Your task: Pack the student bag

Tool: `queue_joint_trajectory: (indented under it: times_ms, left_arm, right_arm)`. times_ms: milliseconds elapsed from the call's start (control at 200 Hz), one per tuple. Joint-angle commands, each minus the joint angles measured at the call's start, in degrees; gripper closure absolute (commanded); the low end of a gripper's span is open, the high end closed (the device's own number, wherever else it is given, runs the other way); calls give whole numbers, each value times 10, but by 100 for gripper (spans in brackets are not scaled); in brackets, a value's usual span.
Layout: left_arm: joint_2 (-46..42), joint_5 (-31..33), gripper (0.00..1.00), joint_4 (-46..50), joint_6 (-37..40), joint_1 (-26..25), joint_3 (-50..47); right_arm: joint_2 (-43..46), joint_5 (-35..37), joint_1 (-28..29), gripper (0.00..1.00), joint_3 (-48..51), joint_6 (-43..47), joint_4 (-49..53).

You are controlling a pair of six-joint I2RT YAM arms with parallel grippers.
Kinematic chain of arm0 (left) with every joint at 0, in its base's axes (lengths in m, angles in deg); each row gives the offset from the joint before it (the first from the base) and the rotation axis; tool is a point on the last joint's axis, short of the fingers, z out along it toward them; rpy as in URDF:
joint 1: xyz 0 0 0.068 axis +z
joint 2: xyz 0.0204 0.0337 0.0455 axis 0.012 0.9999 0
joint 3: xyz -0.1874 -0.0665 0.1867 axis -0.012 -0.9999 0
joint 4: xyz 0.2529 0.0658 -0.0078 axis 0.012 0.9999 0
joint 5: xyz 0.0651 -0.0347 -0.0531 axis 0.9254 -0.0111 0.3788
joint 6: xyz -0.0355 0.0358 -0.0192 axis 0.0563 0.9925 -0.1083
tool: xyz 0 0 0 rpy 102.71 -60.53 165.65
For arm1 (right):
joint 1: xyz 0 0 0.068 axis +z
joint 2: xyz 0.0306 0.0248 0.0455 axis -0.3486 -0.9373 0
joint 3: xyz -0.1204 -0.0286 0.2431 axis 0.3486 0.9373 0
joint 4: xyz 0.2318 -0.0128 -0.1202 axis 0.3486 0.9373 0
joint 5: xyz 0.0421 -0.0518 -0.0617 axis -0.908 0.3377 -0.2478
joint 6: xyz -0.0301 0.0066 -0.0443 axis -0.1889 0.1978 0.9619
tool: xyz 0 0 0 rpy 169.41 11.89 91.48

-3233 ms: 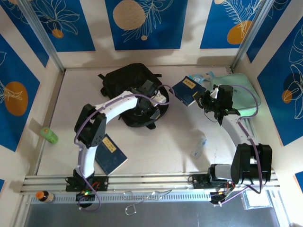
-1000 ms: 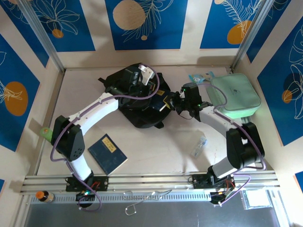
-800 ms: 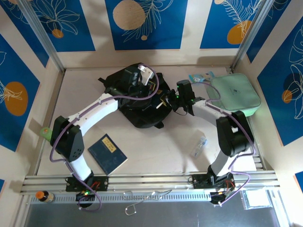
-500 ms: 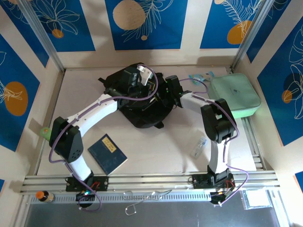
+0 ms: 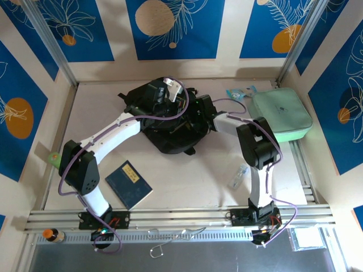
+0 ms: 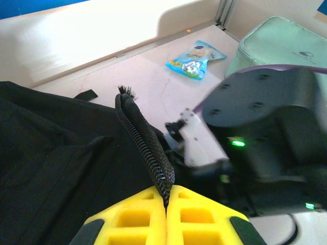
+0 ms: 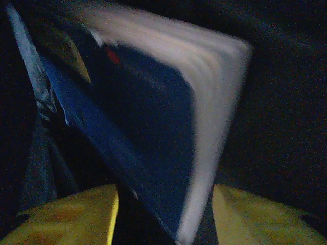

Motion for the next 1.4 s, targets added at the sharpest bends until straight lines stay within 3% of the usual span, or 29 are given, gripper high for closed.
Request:
queue_joint_trajectory:
  times_ms: [0, 130, 385, 620, 805, 910, 1055, 1190, 1395]
  left_arm:
    - [-9, 4, 100, -30, -14, 6, 3]
    - [7, -9, 100, -13, -35, 12, -5]
    - [-22, -32, 41, 75, -91, 15, -46]
    - [-124, 21, 15, 189, -152, 24, -165]
    - [-227, 71, 5, 301, -246, 55, -286]
    - [-284, 38, 0, 348, -273, 77, -338]
    - [-325, 40, 0, 395, -305, 87, -387]
    - [-326, 44, 0, 331, -353, 89, -445]
    - [-301, 32, 0, 208, -391, 89, -485]
  right_arm:
    - [104, -29, -10, 43, 67, 22, 1]
    - [211, 4, -22, 39, 139, 57, 32]
    - [333, 106, -74, 31, 171, 144, 157]
    - [334, 132, -84, 22, 113, 234, 189]
    - [282, 106, -72, 14, 68, 260, 181]
    - [261, 113, -57, 9, 58, 267, 169]
    - [233, 124, -41, 3, 30, 273, 179]
    - [218, 122, -32, 1, 15, 276, 178]
    - [226, 97, -32, 6, 13, 281, 174]
